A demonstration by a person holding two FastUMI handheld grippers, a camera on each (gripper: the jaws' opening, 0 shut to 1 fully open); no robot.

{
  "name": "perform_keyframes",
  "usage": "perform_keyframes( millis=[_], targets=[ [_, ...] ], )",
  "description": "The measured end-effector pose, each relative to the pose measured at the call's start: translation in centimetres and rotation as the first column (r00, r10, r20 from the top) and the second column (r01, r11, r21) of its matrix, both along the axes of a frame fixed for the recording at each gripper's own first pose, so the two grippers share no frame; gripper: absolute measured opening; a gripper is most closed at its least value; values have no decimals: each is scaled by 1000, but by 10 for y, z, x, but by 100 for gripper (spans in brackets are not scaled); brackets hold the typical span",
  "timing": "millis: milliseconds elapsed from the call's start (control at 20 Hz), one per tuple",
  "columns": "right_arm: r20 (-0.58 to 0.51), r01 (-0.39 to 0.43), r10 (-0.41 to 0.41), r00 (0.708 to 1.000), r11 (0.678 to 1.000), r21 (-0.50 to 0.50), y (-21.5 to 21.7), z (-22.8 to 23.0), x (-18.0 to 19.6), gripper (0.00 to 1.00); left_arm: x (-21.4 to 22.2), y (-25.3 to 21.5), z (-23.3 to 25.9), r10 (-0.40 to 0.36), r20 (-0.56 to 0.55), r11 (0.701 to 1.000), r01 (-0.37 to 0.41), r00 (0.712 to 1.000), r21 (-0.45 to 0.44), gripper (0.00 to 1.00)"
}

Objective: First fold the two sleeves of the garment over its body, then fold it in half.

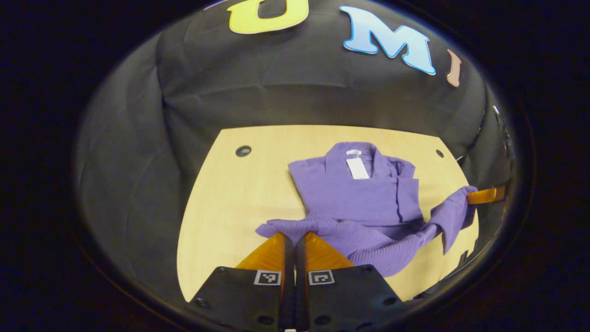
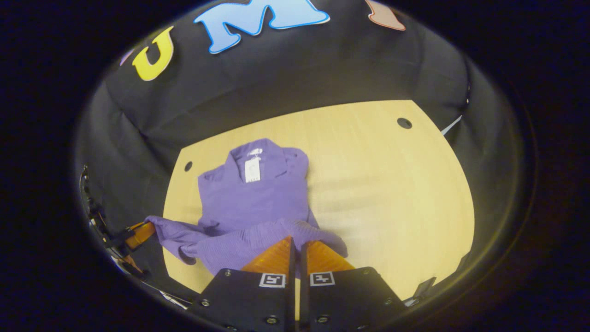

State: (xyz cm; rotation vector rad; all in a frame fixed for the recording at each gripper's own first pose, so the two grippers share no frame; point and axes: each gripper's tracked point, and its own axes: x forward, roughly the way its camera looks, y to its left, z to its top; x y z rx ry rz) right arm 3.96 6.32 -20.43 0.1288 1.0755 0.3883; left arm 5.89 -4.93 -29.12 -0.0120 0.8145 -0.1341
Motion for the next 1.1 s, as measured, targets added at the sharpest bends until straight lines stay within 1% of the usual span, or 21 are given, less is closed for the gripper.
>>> perform_keyframes(
  millis=[250,450,550,650,800,900,1050,1100],
  targets=[
    [37,81,-82,996,996,48,12,10,68,5,77,-9,17,7,72,1000,-7,997,-1,7],
    [37,128,-131,991,989,72,22,1,112,5,128,-21,9,-29,100,998,24,995,50,7],
    [34,150,-153,988,985,84,26,-4,132,5,150,-28,5,-30,112,998,24,993,56,7],
    [30,168,-172,985,982,89,29,-12,152,5,170,-31,-3,-6,112,999,2,994,38,6],
    [37,191,-196,980,976,103,37,-20,181,5,201,-30,-13,62,110,998,-60,992,-15,7],
    [42,204,-210,977,971,123,47,-22,197,5,215,-29,-15,93,137,995,-89,986,-40,7],
    [59,221,-230,971,965,141,53,-26,211,5,225,-32,-18,111,161,993,-105,981,-47,7],
    [70,227,-239,969,963,147,56,-27,217,5,225,-35,-18,117,164,992,-108,979,-63,7]
  ],
)
